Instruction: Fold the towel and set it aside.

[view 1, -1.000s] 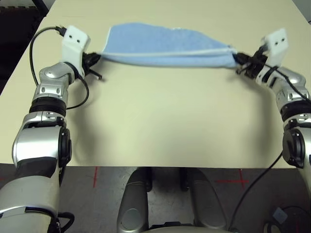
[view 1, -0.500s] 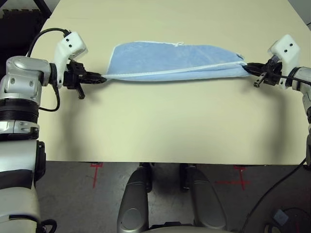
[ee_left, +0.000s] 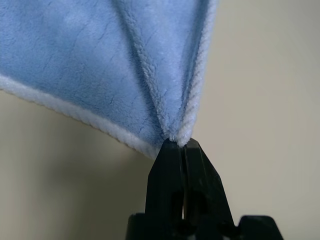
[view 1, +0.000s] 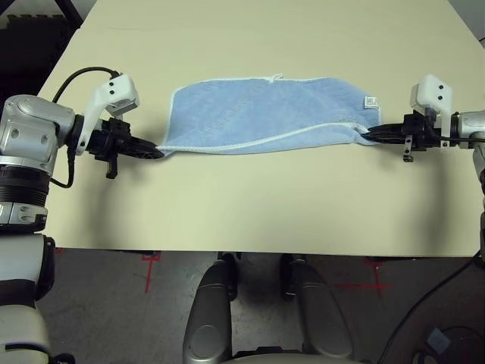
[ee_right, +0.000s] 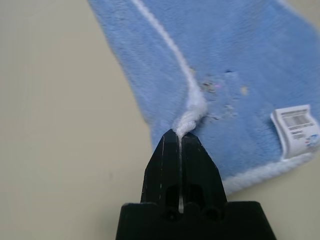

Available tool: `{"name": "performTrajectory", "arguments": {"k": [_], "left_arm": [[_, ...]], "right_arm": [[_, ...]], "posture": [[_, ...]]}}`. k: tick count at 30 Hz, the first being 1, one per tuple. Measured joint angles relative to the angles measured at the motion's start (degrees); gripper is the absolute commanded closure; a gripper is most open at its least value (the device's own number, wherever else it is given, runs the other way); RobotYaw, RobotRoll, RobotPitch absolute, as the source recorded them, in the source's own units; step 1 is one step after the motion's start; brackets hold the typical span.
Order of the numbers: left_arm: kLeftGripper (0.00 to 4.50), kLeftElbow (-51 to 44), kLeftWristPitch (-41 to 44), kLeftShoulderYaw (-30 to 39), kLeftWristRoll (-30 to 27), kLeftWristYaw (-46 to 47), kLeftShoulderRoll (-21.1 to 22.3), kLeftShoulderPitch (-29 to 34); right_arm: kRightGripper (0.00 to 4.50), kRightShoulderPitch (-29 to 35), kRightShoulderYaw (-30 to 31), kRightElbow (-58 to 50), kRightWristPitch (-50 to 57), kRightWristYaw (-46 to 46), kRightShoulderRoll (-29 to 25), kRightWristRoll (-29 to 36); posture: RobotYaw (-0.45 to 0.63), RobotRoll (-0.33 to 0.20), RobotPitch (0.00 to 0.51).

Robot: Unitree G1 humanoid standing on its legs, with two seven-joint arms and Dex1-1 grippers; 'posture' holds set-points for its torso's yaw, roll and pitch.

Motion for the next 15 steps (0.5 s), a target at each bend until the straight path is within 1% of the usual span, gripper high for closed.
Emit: {"name": "performTrajectory", "arguments": {"k": [8,12,15], "left_arm": [[4.47,0.6,-1.9,-4.1,-2.3,-0.3,4.0,-1.6],[4.47,2.6,-3.6,-5.2,-2.5,-0.4,4.1,-1.8],[4.47,3.1,-4.4,-5.4,-2.5,-0.4,4.1,-1.8]], "right_arm": [[4.5,-0.1,-0.1,2.5,-7.1,-1.8,-2.9,-0.3],[4.5,0.3,-0.2,3.4,-9.0,-3.1,-3.0,-0.3],[4.5,0.4,-1.7,3.8,-9.6,-5.5,-2.6,0.7]], "posture": [[0.06,0.0,0.275],[0.06,0.0,0.274],[0.06,0.0,0.274]]}}
